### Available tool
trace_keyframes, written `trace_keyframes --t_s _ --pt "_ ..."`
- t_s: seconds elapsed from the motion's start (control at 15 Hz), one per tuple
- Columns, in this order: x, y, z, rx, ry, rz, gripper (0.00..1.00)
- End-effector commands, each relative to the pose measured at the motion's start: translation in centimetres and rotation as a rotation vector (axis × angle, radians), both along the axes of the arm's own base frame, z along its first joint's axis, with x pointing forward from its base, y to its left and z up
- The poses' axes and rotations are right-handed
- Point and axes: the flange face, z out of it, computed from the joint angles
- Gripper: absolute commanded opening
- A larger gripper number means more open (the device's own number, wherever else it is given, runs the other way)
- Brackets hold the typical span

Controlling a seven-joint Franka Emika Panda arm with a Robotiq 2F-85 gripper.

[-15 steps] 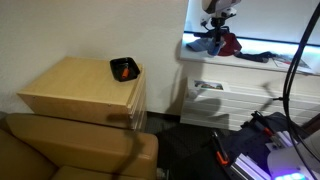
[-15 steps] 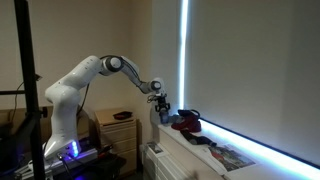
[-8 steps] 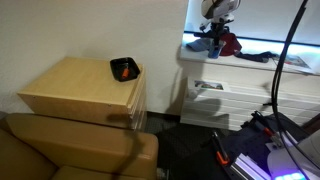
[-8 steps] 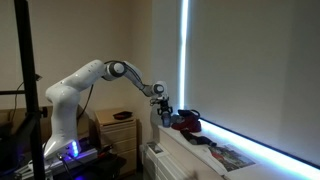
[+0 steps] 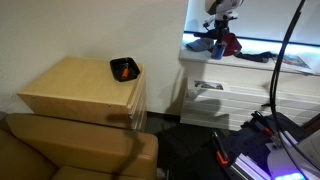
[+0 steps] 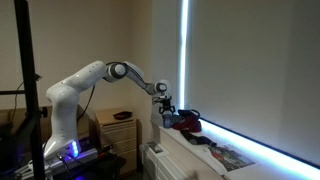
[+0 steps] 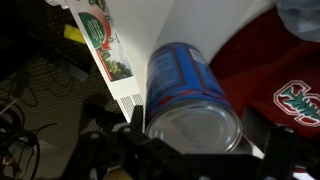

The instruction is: Pick up the blue can and put it on the windowsill

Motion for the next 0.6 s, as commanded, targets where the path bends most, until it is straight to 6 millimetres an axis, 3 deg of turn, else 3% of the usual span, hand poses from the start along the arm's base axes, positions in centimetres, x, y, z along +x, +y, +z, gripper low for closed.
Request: trace_keyframes --t_s 0.0,0.4,0.47,0.53 --pt "0.7 0.1 3.1 0.037 -0.054 0.006 1.00" --pt "-1.6 1.8 10.0 0.171 0.028 0.210 1.00" --pt "0.2 1.5 8.0 0.085 0.003 0.154 1.00" --pt "-0.2 1.6 9.2 0.105 0.017 0.175 1.00"
